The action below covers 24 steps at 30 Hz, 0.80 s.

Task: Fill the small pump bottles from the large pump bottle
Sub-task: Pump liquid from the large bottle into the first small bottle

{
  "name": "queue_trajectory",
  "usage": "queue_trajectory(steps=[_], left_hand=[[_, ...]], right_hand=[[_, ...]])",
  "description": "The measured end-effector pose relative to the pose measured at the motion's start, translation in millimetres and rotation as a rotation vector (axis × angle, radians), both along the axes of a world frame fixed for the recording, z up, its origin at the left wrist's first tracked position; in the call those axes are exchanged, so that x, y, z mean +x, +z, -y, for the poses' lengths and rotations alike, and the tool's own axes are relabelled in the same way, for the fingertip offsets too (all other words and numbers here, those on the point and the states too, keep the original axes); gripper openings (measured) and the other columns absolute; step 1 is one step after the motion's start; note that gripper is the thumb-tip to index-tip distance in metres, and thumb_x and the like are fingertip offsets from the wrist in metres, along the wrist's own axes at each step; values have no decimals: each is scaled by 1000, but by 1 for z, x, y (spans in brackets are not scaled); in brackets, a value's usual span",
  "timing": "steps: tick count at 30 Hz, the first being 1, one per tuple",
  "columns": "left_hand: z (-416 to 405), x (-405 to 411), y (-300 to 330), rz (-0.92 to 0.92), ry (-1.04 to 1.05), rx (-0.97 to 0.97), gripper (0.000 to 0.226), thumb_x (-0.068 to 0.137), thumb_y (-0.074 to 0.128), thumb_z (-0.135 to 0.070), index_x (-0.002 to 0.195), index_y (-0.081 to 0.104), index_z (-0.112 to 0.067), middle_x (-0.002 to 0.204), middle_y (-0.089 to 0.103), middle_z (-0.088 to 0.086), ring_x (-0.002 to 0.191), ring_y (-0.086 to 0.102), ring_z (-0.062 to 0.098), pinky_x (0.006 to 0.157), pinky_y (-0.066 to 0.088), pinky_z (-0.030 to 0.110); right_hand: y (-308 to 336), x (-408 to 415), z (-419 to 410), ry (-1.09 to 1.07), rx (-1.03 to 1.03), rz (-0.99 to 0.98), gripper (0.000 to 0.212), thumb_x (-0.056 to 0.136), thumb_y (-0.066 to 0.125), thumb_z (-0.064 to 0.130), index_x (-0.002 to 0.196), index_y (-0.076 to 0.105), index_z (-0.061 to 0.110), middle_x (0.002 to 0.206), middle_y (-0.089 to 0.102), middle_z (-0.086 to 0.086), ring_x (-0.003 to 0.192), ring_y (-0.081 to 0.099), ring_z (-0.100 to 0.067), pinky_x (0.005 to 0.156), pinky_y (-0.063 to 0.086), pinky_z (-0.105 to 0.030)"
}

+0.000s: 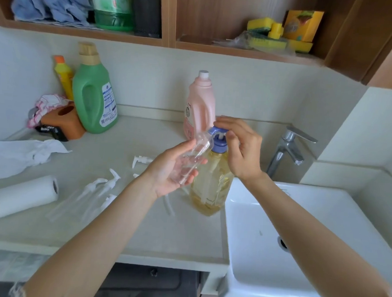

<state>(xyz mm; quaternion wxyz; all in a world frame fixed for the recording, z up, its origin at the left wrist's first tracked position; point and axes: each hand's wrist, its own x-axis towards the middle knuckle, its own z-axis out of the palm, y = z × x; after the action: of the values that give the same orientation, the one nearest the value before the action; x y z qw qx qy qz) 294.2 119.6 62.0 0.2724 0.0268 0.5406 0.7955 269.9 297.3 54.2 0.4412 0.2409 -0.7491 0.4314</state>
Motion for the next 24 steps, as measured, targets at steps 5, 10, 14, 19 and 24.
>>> queue_trajectory(steps=[5,10,14,19,24], left_hand=[[1,-4,-5,12,-7,-26,45,70,62,-42,106,63,-15,72,67,5,46,48,13,38,39,17],[3,-2,-6,9,-23,-38,46,71,62,-41,108,60,-14,72,67,4,47,48,13,38,39,18],[6,0,-2,-3,-27,-32,48,70,63,-42,110,61,-15,76,67,4,48,49,13,39,41,18],[5,2,3,-24,-38,-18,44,71,63,-43,106,63,-17,79,67,3,50,51,12,41,43,19],[8,1,0,-39,-29,-6,44,69,62,-43,105,63,-17,76,68,3,48,49,12,39,40,18]], right_hand=[[-18,-1,7,-39,-25,-29,41,81,34,7,93,72,-3,97,71,-13,102,64,-23,90,50,-34],[-18,4,5,-51,31,-9,42,79,35,9,96,72,-1,99,71,-11,102,64,-23,92,50,-35],[0,10,-2,-56,105,59,43,81,35,15,97,74,3,102,72,-7,103,64,-18,92,50,-31],[19,11,-3,-33,144,96,41,86,36,14,99,73,2,102,68,2,103,63,-13,92,50,-30],[9,9,-6,-22,127,57,42,90,35,14,104,72,1,108,69,-5,112,62,-18,97,47,-28]])
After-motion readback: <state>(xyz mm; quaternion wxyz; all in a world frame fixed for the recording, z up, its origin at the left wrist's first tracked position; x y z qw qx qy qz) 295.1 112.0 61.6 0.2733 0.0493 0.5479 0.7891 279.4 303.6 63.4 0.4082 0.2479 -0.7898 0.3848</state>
